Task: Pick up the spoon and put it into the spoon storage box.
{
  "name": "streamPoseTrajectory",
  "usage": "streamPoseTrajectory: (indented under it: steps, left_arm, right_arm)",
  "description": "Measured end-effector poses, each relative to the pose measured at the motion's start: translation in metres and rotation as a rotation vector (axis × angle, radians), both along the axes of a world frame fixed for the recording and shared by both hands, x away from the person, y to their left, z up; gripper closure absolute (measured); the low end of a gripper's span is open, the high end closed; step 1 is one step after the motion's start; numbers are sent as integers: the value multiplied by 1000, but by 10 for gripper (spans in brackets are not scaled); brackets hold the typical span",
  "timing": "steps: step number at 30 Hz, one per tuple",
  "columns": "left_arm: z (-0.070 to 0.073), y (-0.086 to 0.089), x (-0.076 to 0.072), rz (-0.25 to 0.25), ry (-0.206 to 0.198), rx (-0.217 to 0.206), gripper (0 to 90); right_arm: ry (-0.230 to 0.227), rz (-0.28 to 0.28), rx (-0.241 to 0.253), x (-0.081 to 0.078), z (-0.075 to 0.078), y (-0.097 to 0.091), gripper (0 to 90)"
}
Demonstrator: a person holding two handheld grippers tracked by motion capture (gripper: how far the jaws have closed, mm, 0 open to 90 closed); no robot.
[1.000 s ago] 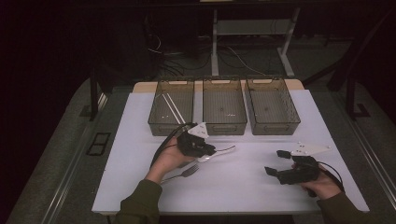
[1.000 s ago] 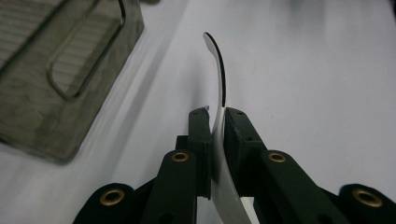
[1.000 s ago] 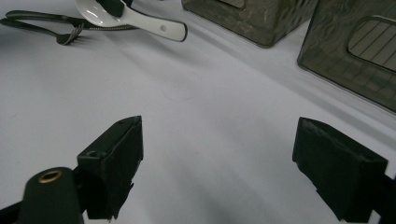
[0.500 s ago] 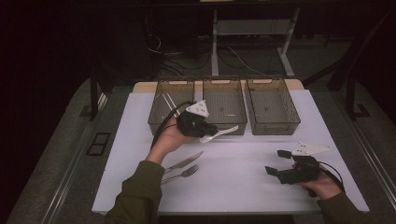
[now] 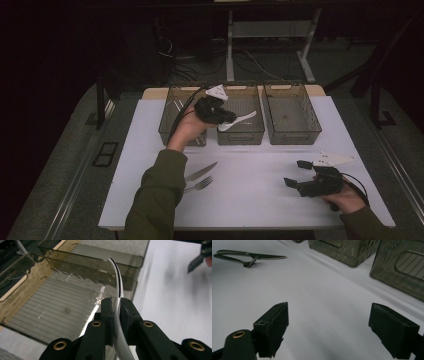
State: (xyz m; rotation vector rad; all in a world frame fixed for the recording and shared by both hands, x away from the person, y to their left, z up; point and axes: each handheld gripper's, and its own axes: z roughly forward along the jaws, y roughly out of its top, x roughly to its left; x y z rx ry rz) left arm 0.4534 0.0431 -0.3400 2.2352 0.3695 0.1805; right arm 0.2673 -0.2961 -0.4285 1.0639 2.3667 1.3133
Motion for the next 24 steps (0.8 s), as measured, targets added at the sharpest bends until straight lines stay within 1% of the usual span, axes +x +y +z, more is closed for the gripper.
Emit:
streamPoseTrajectory:
  steps: [3,5,6,7,9,10,11,12,14,15,16,17,18,19,20,21,22,24]
  left_arm:
    - [-5,-6,7,20,1,12,805]
    - [-10,-9,12,29,7,13,805]
    - [-12,-10,15,30,-1,20,805]
    - [-15,-12,16,49,14,18,805]
    - [-20,-14,19,60,22,23,804]
    - [-21,-14,20,60,18,34,804]
    - [-23,-15,22,62,16,35,804]
    - [-25,-15,22,72,29,32,803]
    - [-26,-16,23,79,22,39,798]
    - [-27,-16,23,77,25,32,790]
    - [-27,-16,23,86,32,20,776]
    - [-27,-16,22,87,27,15,768]
    - [-26,-15,23,77,25,21,768]
    - [-26,-16,22,84,23,11,768]
    - [-25,-16,22,85,16,12,768]
    - [-24,-16,22,83,18,6,766]
    - [-23,-14,22,77,11,12,761]
    - [-23,-14,21,98,27,-13,735]
  right_arm:
    - [1,0,2,0,0,-1,161]
    - [5,-3,9,0,0,-1,161]
    - [2,-3,9,0,1,-1,161]
    - [1,-4,8,0,1,-1,161]
    - [1,-3,7,0,1,-1,161]
    - [0,-3,8,0,1,-1,161]
    - [1,-3,8,-1,1,-1,161]
    - [1,-3,8,-1,1,-1,161]
    - [1,-5,9,-1,1,-2,161]
    - [1,-6,10,-1,1,-2,161]
    - [1,-6,10,-1,1,-2,162]
    - [2,-5,10,-1,1,-2,161]
    - [1,-6,10,-1,1,-2,161]
    - [2,-6,9,-1,1,-2,161]
    - [2,-6,9,-1,1,-2,161]
    - [2,-5,8,-1,1,-1,161]
    - [2,-5,7,-1,1,-1,161]
    - [2,-5,7,-1,1,-1,161]
